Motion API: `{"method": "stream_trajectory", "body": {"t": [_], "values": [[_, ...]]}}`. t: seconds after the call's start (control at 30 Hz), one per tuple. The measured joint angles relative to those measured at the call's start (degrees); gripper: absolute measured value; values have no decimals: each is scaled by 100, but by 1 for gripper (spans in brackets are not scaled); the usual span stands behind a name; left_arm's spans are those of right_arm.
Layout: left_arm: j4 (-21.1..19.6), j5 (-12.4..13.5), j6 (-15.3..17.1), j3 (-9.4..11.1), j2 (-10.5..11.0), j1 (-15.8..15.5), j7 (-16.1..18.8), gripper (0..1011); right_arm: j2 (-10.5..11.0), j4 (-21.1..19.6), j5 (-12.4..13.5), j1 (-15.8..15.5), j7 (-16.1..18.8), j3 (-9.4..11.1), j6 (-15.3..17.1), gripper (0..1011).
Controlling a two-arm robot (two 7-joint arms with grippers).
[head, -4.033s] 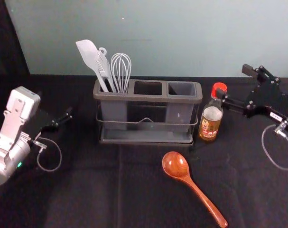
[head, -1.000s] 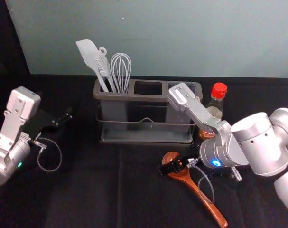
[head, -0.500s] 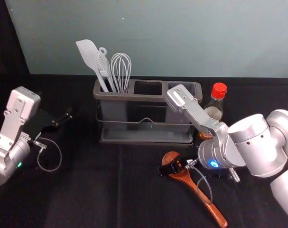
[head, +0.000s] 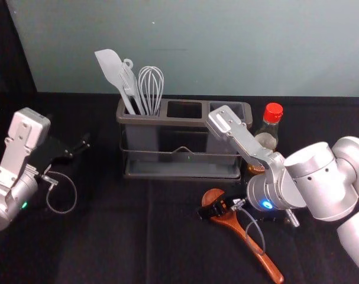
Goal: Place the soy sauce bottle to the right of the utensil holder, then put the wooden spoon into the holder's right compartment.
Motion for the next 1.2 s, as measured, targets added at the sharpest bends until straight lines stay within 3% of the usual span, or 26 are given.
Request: {"method": "stream_trajectory", "body": {"t": [0.1, 0.37, 0.83, 1.1, 1.2], "values": [[0, 0, 0, 0, 0, 0, 0, 1005, 1, -1, 3, 0, 0, 0, 0, 989], [0, 0, 0, 0, 0, 0, 0, 1005, 5, -7, 11, -1, -1, 0, -4, 828], [0, 0, 0, 0, 0, 0, 0, 1005, 8, -46, 17, -38, 1, 39, -61, 827], [0, 0, 0, 0, 0, 0, 0, 1005, 111, -550, 114, -426, 183, 486, -906, 827], [0, 0, 0, 0, 0, -1, 0, 1005, 261, -917, 214, -681, 383, 731, -1570, 827]]}}
